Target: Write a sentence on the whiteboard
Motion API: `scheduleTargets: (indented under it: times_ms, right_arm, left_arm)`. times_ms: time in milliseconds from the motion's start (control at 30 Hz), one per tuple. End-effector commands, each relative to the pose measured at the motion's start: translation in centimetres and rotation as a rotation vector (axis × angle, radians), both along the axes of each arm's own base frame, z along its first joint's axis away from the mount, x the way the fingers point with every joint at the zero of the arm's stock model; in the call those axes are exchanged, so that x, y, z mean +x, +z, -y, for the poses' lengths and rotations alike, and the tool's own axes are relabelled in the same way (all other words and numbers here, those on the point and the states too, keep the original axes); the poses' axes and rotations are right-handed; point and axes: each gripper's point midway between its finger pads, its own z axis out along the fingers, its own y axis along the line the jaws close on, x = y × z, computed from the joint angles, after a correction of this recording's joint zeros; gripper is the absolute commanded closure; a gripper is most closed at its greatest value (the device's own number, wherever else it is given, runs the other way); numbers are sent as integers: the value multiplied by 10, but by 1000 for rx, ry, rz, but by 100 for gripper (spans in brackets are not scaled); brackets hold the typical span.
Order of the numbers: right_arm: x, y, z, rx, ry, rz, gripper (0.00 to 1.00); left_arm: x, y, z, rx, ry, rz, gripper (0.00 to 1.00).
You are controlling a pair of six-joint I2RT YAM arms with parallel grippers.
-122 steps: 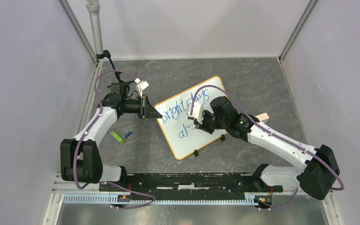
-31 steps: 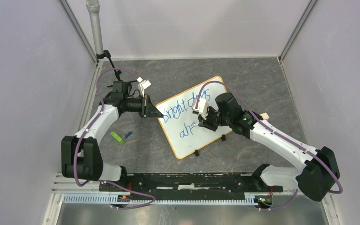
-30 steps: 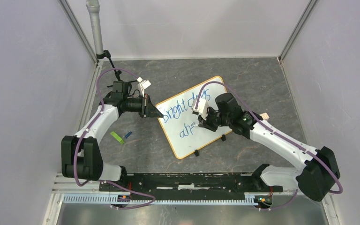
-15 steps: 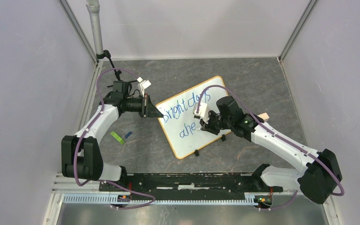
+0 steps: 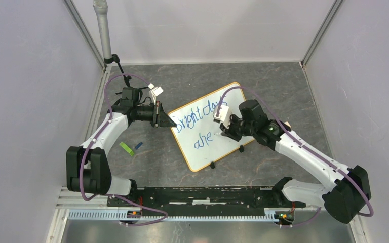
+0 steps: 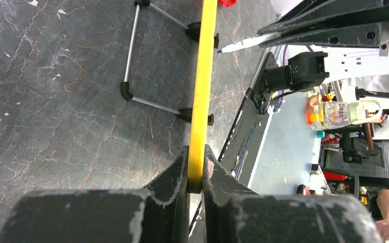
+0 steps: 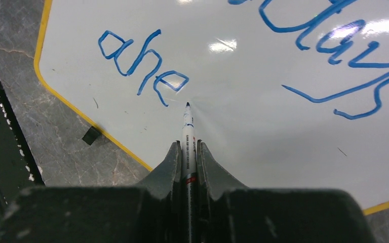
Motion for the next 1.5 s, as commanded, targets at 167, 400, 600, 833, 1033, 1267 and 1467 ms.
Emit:
scheduleTargets:
  times_ms: [167, 400, 600, 833, 1033, 1267, 1467]
  right_arm:
    - [26, 24, 2, 49, -71, 51, 100]
    - [34, 25, -3, 65, -81, 64, 99]
    - [37, 27, -9, 80, -72, 56, 100]
    - [28, 16, -15, 79, -32, 6, 100]
    - [16, 1, -8, 43, -19, -17, 100]
    - [6, -12, 1, 11, -11, -38, 100]
    - [5, -15, 9, -22, -22, -25, 100]
  left_arm:
    - [-2, -9, 2, 55, -34, 54, 97]
    - [-1, -10, 2, 55, -36, 51, 98]
    - [-1, -11, 2, 55, -37, 50, 98]
    - [-2, -11, 2, 56, -37, 51, 97]
    - [-2, -12, 2, 56, -39, 50, 98]
    - [-3, -14, 2, 58, -40, 47, 98]
    - [-3, -13, 1, 59, -40, 49, 98]
